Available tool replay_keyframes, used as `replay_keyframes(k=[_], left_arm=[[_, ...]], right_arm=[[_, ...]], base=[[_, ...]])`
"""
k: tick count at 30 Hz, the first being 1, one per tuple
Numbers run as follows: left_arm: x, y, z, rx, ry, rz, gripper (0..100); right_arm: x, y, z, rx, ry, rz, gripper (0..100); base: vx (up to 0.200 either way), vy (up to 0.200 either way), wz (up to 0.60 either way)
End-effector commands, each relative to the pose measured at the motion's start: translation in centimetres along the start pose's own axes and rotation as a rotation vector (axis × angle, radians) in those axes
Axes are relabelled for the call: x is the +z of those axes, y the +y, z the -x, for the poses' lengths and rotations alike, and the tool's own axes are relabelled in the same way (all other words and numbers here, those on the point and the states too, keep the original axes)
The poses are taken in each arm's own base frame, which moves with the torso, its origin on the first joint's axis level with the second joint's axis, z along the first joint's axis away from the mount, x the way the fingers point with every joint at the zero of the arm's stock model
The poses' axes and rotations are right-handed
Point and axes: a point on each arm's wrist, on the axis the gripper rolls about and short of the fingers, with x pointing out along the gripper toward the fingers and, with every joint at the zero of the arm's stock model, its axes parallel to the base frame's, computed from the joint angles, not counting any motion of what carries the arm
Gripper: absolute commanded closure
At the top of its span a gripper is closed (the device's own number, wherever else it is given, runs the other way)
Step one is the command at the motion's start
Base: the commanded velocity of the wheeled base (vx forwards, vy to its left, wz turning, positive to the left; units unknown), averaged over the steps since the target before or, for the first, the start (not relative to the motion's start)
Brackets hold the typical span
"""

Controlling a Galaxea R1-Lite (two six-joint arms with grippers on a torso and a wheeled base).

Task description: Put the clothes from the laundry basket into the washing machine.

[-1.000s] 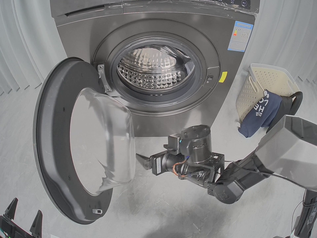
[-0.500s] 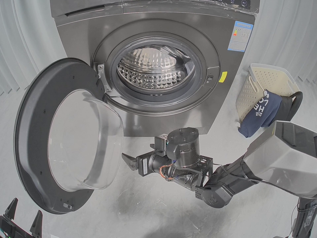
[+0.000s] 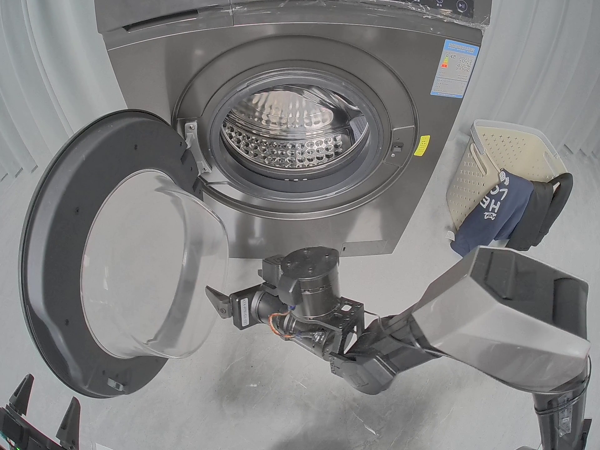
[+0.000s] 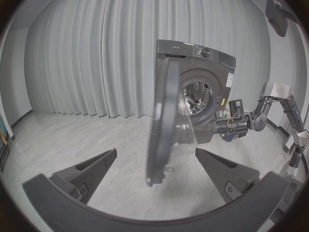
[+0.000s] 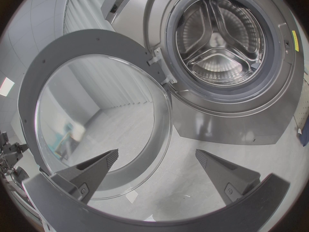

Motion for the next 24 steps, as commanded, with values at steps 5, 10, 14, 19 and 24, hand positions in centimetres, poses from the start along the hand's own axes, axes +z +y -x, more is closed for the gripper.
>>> replay_keyframes(k=[5, 10, 14, 19, 24], left_arm=[[-0.4, 0.0, 0.0, 0.000, 0.003, 0.000, 0], [-0.4, 0.0, 0.0, 0.000, 0.003, 0.000, 0], [-0.4, 0.0, 0.0, 0.000, 0.003, 0.002, 0], [-0.4, 0.0, 0.0, 0.000, 0.003, 0.000, 0], [-0.4, 0.0, 0.0, 0.000, 0.003, 0.002, 0]], right_arm=[[-0.2, 1.5, -1.8, 0.018, -0.085, -0.055, 0], [5.5, -0.8, 3.6, -0.049, -0.134, -0.067, 0], [8.4, -2.6, 8.6, -0.102, -0.163, -0.071, 0], [10.1, -5.5, 19.7, -0.219, -0.186, -0.011, 0], [9.0, -7.4, 28.4, -0.361, -0.229, 0.037, 0]], base=[[0.000, 0.000, 0.00], [0.000, 0.000, 0.00], [0.000, 0.000, 0.00], [0.000, 0.000, 0.00], [0.000, 0.000, 0.00]])
